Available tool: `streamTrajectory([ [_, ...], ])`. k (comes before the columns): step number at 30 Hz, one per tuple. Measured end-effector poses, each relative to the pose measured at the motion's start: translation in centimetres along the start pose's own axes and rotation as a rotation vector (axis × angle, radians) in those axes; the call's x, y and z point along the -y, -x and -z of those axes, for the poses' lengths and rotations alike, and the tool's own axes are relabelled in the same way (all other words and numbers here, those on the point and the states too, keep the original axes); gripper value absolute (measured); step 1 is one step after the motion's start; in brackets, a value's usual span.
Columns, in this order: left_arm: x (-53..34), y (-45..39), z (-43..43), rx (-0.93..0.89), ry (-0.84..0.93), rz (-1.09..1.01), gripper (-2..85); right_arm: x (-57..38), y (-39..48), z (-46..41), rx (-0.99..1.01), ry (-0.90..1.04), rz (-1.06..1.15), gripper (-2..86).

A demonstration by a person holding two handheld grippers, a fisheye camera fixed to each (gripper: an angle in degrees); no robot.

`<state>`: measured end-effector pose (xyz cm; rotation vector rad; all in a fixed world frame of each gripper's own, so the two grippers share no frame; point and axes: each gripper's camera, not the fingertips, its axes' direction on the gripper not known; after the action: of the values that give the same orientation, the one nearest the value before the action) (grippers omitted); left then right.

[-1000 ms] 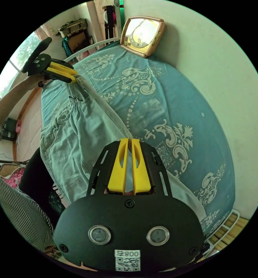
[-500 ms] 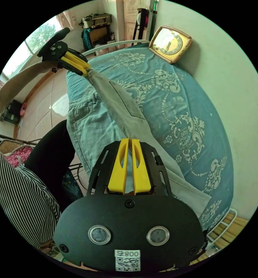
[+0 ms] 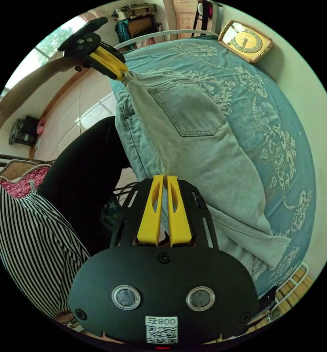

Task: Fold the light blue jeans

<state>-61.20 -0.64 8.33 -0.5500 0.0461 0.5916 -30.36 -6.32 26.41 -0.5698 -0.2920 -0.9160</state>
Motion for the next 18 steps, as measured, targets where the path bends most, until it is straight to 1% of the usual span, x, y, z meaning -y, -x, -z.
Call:
streamTrajectory([
  [7, -1.8, -2.3, -2.2, -0.025, 0.035, 0.03, 2.9, -1.0, 2.0, -4.3, 0.06, 0.044, -0.04, 1.4],
  [12, -3.1, -3.5, -2.7, -0.039, 0.021, 0.052, 3.0, -2.2, 3.5, -4.9, 0.056, 0.027, -0.013, 1.4],
  [18, -3.6, -5.6, -4.5, -0.013, 0.063, 0.052, 2.9, -3.4, 3.8, -6.9, 0.106, 0.034, -0.039, 1.5],
])
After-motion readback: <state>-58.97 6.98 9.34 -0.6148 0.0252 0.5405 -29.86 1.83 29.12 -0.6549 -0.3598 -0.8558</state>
